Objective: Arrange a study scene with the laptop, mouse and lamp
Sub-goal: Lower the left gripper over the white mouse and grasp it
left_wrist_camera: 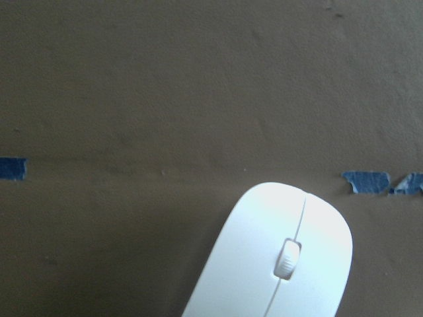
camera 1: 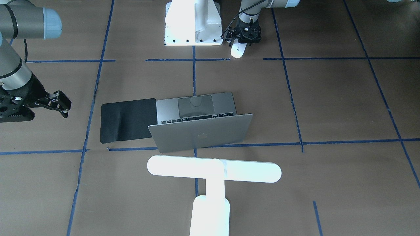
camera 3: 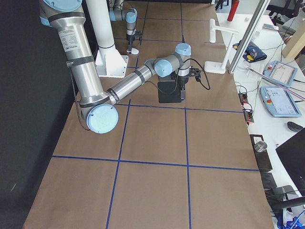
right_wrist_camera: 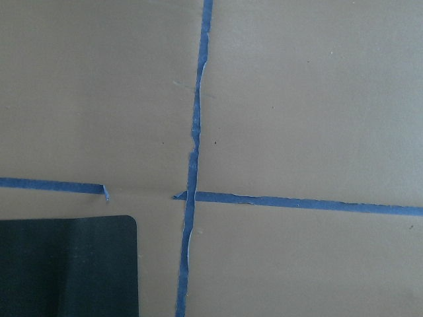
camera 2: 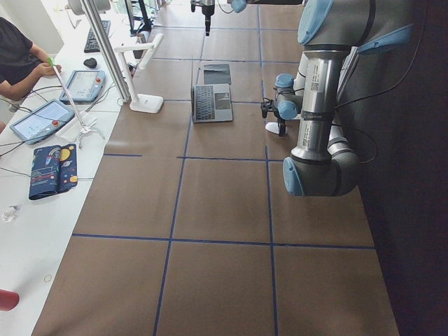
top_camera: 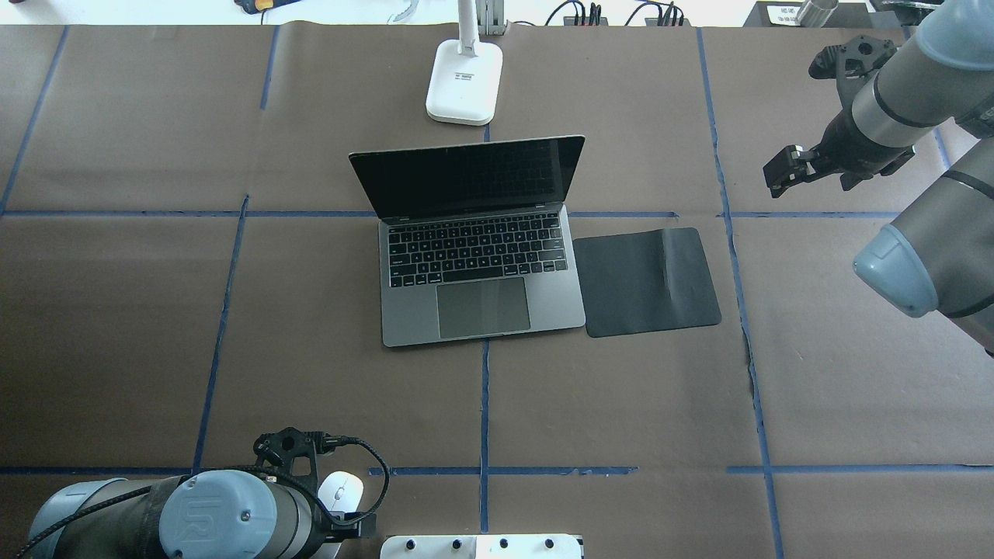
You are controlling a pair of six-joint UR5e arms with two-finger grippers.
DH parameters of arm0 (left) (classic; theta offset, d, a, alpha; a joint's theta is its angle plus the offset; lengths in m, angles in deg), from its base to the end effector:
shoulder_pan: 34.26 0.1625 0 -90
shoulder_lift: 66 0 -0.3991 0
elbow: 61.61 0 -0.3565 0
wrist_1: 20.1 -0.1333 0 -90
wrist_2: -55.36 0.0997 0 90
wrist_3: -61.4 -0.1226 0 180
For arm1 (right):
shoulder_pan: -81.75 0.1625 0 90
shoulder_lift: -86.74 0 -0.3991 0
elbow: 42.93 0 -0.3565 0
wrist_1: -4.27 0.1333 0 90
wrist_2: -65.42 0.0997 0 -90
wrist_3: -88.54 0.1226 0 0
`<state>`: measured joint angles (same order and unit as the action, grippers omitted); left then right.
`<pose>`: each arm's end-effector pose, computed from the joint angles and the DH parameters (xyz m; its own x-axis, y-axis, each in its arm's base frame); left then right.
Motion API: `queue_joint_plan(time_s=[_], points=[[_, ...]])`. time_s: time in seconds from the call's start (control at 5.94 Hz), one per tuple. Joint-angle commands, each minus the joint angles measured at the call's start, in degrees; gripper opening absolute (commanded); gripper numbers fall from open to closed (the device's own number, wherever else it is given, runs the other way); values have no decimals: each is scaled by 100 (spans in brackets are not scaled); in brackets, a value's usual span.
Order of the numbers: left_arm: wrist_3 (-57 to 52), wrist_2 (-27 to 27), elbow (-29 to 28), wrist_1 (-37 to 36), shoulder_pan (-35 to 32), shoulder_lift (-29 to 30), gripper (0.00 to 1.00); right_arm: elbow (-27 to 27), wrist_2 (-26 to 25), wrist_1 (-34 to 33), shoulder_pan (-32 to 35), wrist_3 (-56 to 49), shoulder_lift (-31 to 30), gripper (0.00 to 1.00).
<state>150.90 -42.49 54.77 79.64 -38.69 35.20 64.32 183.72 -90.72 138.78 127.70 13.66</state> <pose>0.5064 -0.1561 0.3456 0.6756 -0.0437 -0.7359 -0.0295 0.9958 -0.0862 -0.2367 -0.5030 0.3897 0.7753 -0.0593 0.6288 -0.0186 0.9930 0.1167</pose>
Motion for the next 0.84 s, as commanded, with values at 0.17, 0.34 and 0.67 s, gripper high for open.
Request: queue_joint_plan(time_s=[0.17,0.34,0.67], points=[[6,-6,25,-8,-4,75,25,-11,0,-2,19,4,3,100],[6,-6,69,-17,-48,84,8,-11,0,-2,19,4,3,100],[6,-58,444,-191,-371,75,2,-2,0,-2,62,-4,12,100]])
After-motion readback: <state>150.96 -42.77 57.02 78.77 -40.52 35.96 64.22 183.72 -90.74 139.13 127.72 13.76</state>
